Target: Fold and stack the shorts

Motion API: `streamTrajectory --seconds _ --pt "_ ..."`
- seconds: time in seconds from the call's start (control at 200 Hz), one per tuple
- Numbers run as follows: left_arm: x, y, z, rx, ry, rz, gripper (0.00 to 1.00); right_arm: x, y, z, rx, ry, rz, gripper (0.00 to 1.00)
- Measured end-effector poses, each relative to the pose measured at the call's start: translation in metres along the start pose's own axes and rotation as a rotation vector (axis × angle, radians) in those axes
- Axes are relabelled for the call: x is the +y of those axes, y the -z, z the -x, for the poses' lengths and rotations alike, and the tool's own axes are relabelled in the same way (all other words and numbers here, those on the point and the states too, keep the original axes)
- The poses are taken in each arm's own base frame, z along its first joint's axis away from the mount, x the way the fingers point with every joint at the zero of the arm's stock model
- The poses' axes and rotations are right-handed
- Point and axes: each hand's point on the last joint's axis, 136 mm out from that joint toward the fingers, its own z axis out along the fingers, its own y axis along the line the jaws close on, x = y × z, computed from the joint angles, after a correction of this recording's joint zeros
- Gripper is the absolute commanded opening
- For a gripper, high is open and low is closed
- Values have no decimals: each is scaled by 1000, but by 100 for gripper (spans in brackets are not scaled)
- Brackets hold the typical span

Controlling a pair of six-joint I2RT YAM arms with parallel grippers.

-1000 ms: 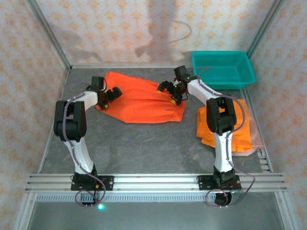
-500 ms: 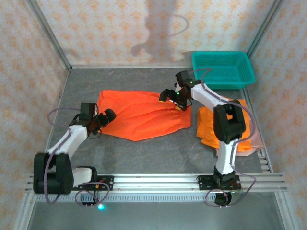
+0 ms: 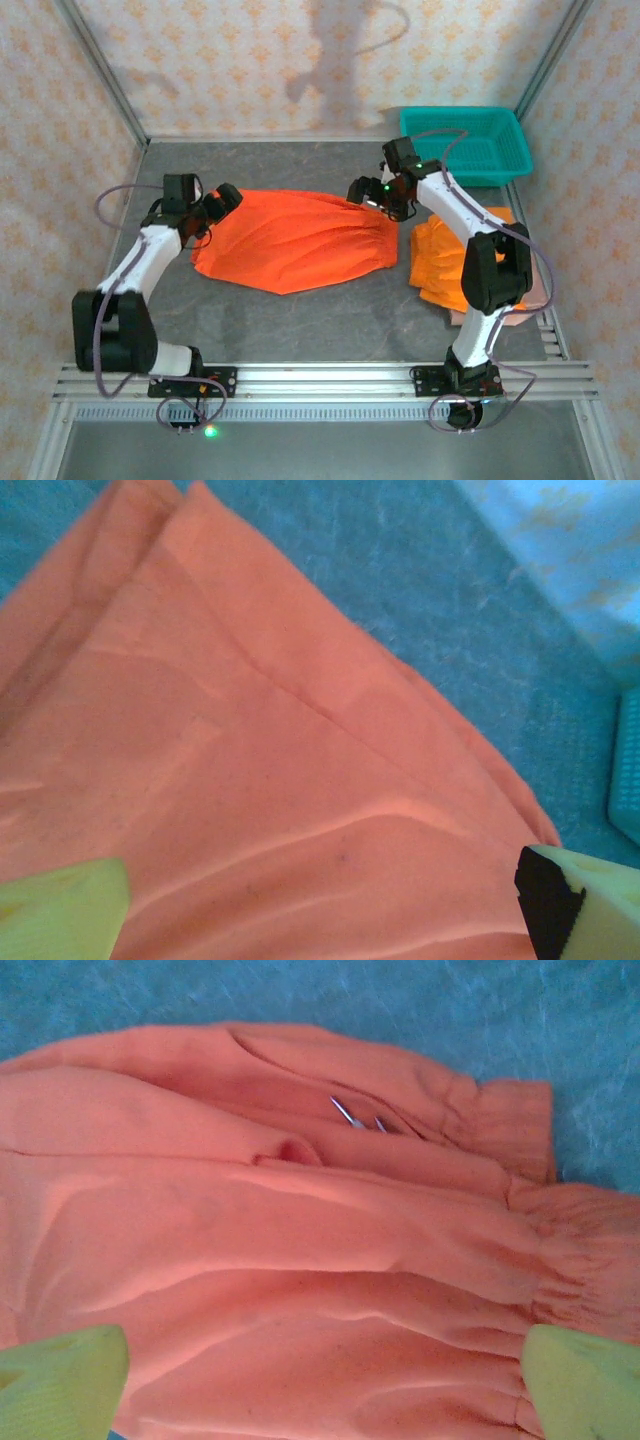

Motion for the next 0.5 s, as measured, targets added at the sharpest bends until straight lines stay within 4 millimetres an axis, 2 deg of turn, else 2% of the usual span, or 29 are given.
streamTrajectory --seconds 0.16,0.255,0.405,0.5 --pt "14 -47 -12 83 22 37 100 -15 -10 -10 34 -15 -60 99" --pt "29 -65 -22 125 34 75 100 -30 -12 -13 34 -16 -122 99" --pt "44 -78 -33 146 42 101 100 -61 -18 -31 78 -29 -222 100" --pt "46 -80 -34 139 40 98 100 -75 -20 -39 104 -34 -262 96"
